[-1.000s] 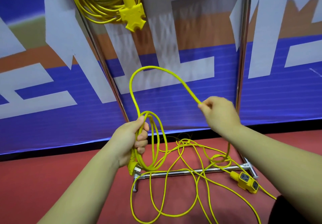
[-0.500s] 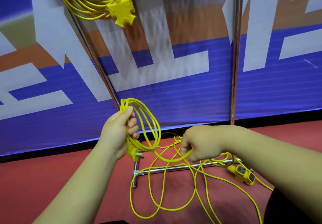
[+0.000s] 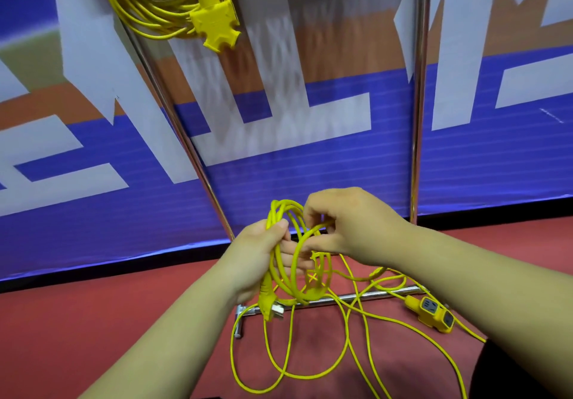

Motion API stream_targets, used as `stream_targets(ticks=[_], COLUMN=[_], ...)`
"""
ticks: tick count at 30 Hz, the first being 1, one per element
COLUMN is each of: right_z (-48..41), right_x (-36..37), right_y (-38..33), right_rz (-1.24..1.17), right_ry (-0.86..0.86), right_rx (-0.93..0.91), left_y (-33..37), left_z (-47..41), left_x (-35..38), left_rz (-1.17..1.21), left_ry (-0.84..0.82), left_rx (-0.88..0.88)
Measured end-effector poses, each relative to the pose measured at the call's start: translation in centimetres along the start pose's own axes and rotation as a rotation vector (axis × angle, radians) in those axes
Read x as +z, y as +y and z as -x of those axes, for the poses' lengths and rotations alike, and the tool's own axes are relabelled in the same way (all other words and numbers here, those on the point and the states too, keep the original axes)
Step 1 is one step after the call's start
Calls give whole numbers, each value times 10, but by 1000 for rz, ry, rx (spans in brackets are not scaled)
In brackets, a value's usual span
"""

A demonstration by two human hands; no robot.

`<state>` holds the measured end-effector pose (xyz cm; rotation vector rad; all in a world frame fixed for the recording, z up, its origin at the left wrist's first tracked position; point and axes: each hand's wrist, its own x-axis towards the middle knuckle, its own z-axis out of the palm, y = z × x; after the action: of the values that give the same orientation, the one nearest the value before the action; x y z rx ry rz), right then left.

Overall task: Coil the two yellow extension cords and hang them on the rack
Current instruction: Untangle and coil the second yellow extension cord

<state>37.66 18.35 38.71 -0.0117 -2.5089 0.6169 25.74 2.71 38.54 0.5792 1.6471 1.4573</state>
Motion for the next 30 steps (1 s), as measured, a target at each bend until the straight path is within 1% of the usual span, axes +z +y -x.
stream_targets(ticks=[2, 5, 7, 8, 10, 11, 13, 14, 16, 17, 20, 22, 24, 27, 30], right_z=[-1, -1, -1, 0, 4, 7, 14, 16, 18, 17, 14, 10, 6, -1, -7], right_x=[-7, -18, -19, -18, -12, -10, -5, -4, -2, -2, -5, -10, -11, -9, -8], right_y=[5, 11, 14, 16, 27, 35, 48, 51, 51, 50, 46, 42, 34, 23, 21], right_rz=[-44, -179, -353, -470, -650, -682, -715, -755, -827, -826, -680, -547, -443, -419, -417], right_ry=[9, -24, -97, -166, -322, -385, -455, -462, -421, -368, -157, -65, -11, 108, 219], right_rx=[38, 112, 178, 220, 301, 333, 391, 427, 506, 532, 544, 512, 468, 431, 439], left_y=[0, 4, 8, 10, 14, 17, 25, 28, 30, 30, 23, 18, 16, 14, 13], left_z=[1, 2, 4, 4, 4, 3, 2, 2, 2, 3, 4, 4, 4, 3, 3], left_x=[1, -2, -3, -4, -8, -12, -22, -28, -39, -43, -45, -43, -38, -32, -29], left_rz=[12, 61, 77, 72, 90, 115, 184, 216, 229, 205, 101, 65, 56, 60, 50], left_ry=[-63, -154, -216, -225, -196, -163, -86, -52, -5, 8, 5, -30, -66, -143, -246], left_rx=[-44, -120, -152, -146, -91, -42, 56, 92, 121, 114, 57, 26, -7, -43, -42])
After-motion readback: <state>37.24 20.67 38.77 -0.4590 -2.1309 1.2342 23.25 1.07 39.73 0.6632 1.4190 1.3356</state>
